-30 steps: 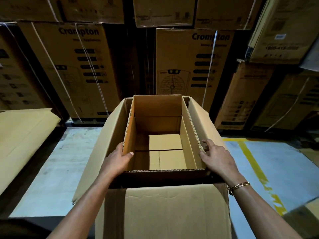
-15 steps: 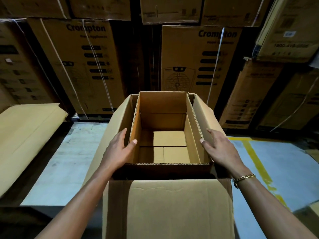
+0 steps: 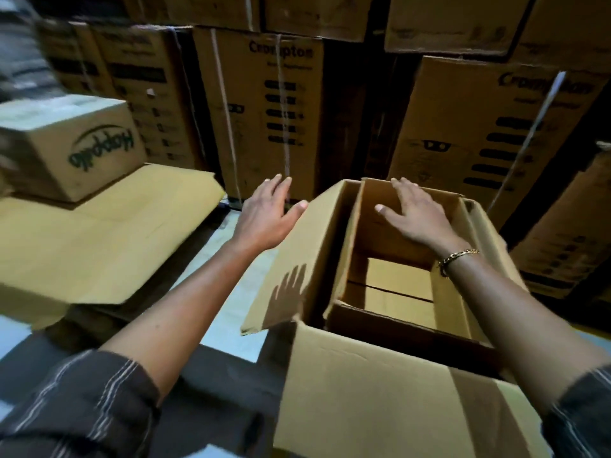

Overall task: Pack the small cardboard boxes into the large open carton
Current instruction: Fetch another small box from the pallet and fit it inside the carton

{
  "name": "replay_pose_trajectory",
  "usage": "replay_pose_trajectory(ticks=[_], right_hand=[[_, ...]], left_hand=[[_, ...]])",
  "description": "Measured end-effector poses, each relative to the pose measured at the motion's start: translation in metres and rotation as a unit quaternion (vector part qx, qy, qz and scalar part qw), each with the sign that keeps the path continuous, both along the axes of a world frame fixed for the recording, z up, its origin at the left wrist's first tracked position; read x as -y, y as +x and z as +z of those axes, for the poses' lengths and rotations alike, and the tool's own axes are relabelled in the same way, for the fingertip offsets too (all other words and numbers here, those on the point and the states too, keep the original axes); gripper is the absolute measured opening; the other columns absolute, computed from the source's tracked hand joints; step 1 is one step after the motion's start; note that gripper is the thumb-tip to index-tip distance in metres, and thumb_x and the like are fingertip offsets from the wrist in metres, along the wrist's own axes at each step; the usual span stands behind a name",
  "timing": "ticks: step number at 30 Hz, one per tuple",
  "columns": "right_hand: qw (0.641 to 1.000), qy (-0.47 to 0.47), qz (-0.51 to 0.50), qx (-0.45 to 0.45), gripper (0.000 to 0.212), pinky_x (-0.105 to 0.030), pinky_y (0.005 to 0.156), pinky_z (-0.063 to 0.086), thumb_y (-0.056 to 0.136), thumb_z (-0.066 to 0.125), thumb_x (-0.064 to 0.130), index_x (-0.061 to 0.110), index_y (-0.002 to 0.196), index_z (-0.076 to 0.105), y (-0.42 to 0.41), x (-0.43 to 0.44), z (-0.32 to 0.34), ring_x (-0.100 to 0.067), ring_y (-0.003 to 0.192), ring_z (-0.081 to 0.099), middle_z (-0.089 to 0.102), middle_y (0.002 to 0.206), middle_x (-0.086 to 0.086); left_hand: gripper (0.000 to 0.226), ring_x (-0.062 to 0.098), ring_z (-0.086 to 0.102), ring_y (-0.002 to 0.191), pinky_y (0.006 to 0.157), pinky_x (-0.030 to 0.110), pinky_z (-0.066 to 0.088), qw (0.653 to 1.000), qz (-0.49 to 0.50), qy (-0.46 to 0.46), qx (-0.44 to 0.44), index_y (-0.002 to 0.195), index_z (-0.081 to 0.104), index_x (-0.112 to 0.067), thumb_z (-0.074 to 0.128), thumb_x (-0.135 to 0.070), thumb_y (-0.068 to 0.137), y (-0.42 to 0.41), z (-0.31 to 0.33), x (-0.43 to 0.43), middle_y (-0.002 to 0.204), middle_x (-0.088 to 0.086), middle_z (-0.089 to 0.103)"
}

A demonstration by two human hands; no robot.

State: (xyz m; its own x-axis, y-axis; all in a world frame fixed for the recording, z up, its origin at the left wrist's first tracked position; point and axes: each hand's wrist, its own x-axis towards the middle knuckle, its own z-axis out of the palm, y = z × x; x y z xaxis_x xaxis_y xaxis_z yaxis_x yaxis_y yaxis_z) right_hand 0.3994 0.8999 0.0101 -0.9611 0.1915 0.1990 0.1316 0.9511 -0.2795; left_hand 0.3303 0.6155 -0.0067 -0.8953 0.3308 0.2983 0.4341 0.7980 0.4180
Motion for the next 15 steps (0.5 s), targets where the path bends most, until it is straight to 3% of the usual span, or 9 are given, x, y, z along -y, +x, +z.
replay_pose_trajectory(ticks=[8, 15], right_hand=[[0.997, -0.011, 0.075, -0.018, 0.077, -0.053, 0.123, 0.018, 0.101, 0.045, 0.058, 0.020, 0.163, 0.020, -0.117, 0.178, 0.002, -0.028, 0.157, 0.014, 0.017, 0.171, -0.008], [0.987, -0.050, 0.153, -0.005, 0.078, -0.051, 0.122, 0.018, 0.101, 0.046, 0.059, 0.021, 0.163, 0.019, -0.201, 0.355, -0.001, -0.027, 0.157, 0.013, 0.016, 0.171, -0.007]], left_hand=[[0.071, 0.023, 0.014, 0.156, 0.122, 0.048, 0.020, 0.995, 0.096, -0.012, -0.025, 0.160, 0.026, -0.024, 0.035, -0.062, 0.101, -0.060, 0.004, 0.182, 0.169, 0.002, 0.019], [0.069, 0.023, 0.010, 0.156, 0.123, 0.047, 0.015, 0.983, 0.182, -0.017, -0.022, 0.160, 0.025, -0.027, 0.036, -0.062, 0.102, -0.096, 0.010, 0.349, 0.170, 0.003, 0.015]])
